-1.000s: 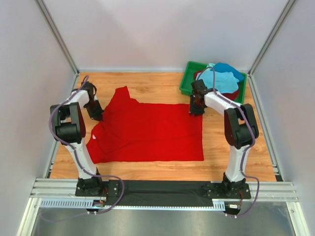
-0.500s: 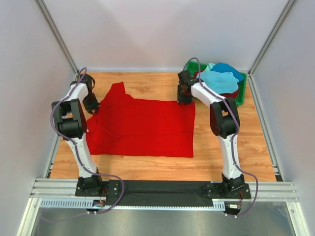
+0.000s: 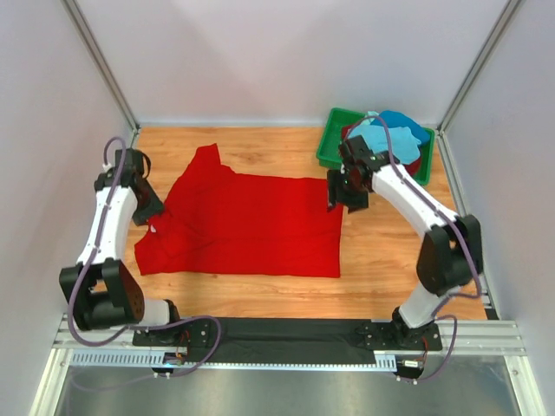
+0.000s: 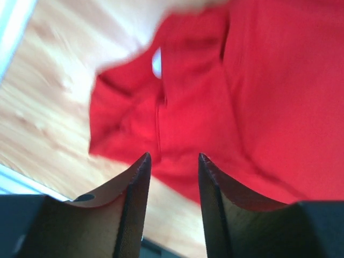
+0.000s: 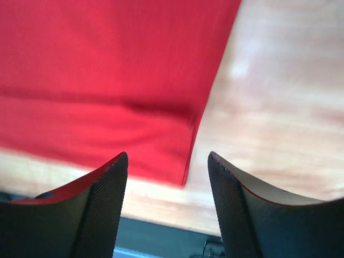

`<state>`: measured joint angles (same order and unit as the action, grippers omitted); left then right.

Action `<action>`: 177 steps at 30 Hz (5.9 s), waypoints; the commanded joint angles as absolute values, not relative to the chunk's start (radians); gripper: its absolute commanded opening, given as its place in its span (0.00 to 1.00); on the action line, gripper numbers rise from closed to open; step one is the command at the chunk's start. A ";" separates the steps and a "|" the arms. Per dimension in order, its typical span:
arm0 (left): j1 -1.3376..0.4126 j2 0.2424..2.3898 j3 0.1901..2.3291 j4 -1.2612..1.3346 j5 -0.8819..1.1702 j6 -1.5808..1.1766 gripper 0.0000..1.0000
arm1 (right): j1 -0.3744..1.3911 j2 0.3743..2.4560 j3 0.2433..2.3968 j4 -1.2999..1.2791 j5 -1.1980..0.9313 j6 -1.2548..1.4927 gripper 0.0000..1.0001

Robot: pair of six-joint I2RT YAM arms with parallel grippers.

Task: Fold and stack the t-shirts
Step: Fold the tshirt

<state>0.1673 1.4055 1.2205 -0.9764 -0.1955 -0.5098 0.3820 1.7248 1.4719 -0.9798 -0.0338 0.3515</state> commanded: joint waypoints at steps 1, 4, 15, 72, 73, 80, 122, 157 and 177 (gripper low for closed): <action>0.172 1.332 1.069 -1.000 -0.014 -0.548 0.46 | 0.406 1.565 1.260 -0.909 -0.210 0.385 0.63; 0.163 1.278 0.960 -0.924 0.133 -0.558 0.46 | 0.407 1.471 1.080 -0.803 -0.290 0.438 0.56; 0.167 1.253 0.974 -1.037 -0.032 -0.593 0.27 | 0.428 1.459 0.887 -0.620 -0.425 0.549 0.17; 0.319 1.399 0.793 -0.833 0.201 -0.799 0.35 | 0.420 1.470 1.065 -0.839 -0.190 0.508 0.62; 0.318 1.402 0.793 -0.828 0.198 -0.799 0.36 | 0.420 1.468 1.062 -0.839 -0.187 0.508 0.62; 0.321 1.453 0.781 -0.815 0.192 -0.813 0.38 | 0.419 1.465 1.057 -0.844 -0.183 0.503 0.62; 0.074 1.170 0.727 -1.091 0.064 -1.189 0.00 | 0.483 1.591 1.134 -0.769 -0.285 0.497 0.62; 0.008 1.068 1.109 -1.163 -0.344 -0.631 0.45 | 1.052 2.120 1.410 0.089 -0.405 1.247 0.33; 0.008 1.045 1.129 -1.166 -0.379 -0.577 0.43 | 1.101 2.266 1.554 0.015 -0.368 1.324 0.29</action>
